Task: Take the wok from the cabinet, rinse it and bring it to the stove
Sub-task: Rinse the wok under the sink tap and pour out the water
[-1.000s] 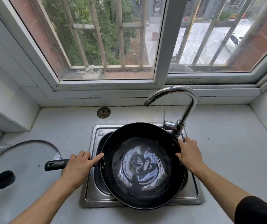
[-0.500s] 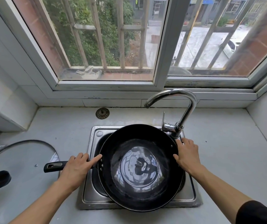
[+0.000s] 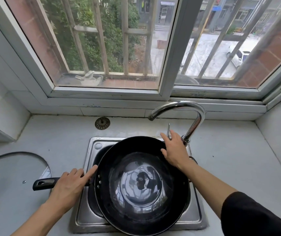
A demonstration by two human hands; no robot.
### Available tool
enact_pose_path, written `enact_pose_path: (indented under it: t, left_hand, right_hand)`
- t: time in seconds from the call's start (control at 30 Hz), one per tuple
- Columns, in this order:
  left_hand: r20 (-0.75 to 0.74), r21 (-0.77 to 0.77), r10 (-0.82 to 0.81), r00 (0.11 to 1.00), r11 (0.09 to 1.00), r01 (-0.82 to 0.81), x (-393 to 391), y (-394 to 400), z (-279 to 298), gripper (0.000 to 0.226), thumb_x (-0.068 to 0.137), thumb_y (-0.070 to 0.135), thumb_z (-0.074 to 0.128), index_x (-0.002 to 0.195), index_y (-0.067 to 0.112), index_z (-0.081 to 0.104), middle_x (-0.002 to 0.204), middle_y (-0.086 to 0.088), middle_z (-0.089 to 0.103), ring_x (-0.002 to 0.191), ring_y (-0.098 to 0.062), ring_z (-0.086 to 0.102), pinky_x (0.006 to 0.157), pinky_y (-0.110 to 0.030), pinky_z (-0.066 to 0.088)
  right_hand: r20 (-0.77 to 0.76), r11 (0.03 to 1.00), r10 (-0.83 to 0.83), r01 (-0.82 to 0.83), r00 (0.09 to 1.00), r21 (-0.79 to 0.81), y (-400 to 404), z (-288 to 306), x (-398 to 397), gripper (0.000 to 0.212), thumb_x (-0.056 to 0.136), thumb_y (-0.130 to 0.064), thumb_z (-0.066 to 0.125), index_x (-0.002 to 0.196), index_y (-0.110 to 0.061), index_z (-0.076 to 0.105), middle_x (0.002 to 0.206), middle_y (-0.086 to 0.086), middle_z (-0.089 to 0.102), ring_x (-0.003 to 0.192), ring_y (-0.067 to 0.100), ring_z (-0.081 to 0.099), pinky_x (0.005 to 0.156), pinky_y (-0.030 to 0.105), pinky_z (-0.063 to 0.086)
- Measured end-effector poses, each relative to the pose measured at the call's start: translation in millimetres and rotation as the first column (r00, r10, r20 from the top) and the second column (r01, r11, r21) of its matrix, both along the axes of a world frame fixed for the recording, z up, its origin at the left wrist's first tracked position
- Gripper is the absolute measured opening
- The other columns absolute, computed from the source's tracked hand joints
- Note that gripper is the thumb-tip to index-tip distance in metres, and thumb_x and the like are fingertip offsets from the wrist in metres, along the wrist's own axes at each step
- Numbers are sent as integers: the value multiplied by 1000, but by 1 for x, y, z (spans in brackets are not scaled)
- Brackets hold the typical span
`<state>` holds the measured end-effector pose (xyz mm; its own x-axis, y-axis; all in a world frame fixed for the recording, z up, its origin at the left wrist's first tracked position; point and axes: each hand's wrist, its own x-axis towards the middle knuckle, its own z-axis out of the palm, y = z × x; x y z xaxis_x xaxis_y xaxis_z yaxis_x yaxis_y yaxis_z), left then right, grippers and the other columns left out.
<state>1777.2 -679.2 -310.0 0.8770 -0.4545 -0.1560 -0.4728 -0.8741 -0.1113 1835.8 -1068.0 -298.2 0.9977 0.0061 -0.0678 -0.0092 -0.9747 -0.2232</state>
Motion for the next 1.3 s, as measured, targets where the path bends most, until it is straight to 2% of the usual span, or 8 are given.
enact_pose_path:
  t: [0.1, 0.27, 0.43, 0.57, 0.77, 1.03, 1.3]
  left_hand:
    - [-6, -2, -2, 1000, 1000, 2, 0, 1, -1, 112, 32, -19, 65, 136, 19, 48, 68, 2, 47, 56, -23, 46, 50, -30, 28]
    - [-11, -3, 13, 1000, 1000, -13, 0, -2, 4, 114, 30, -19, 66, 135, 19, 47, 67, 2, 47, 55, -22, 46, 50, -30, 29]
    - [15, 1, -4, 1000, 1000, 4, 1, -2, 9, 112, 32, -21, 63, 136, 19, 49, 67, 2, 46, 55, -23, 45, 49, -30, 31]
    - [33, 6, -8, 999, 1000, 8, 0, -3, 12, 111, 30, -21, 60, 134, 17, 52, 67, 1, 47, 55, -23, 45, 50, -31, 29]
    - [26, 0, 21, 999, 1000, -21, -1, -5, 16, 106, 32, -21, 61, 132, 16, 55, 68, 0, 48, 57, -25, 48, 48, -33, 38]
    - [26, 3, 32, 999, 999, -32, 0, -5, 17, 107, 34, -21, 64, 134, 16, 52, 69, 0, 48, 58, -25, 48, 49, -33, 37]
    - [36, 11, 39, 999, 999, -39, -1, -5, 16, 107, 33, -22, 64, 132, 14, 54, 70, -2, 49, 58, -26, 48, 50, -32, 38]
  right_hand:
    - [-41, 1000, -14, 13, 999, -24, -3, -4, 15, 58, 87, -20, 64, 139, -11, 39, 139, 19, 38, 127, 35, 37, 107, 39, 33]
    - [-11, 1000, -14, 14, 1000, -12, -9, -11, 30, 33, 84, -10, 62, 114, -6, 50, 113, 14, 54, 101, 34, 52, 87, 39, 43]
    - [-72, 999, -18, 15, 997, -48, -7, -19, 37, 30, 84, 2, 54, 113, -5, 48, 111, 18, 55, 91, 38, 56, 77, 43, 46]
    - [-85, 997, -26, 20, 996, -72, -5, -25, 40, 38, 79, 10, 51, 115, -2, 49, 110, 20, 53, 92, 38, 54, 80, 44, 45]
    - [-55, 995, -8, 2, 998, -104, -5, -31, 40, 46, 76, 13, 49, 120, 1, 49, 112, 23, 53, 96, 39, 52, 84, 44, 44]
    - [-47, 993, 4, -10, 999, -117, -4, -30, 40, 49, 80, 12, 49, 127, -2, 47, 117, 19, 52, 101, 35, 52, 88, 40, 42]
    - [-53, 990, 24, -31, 998, -139, -4, -30, 40, 44, 78, 12, 50, 120, -3, 50, 115, 19, 53, 99, 34, 52, 86, 40, 43]
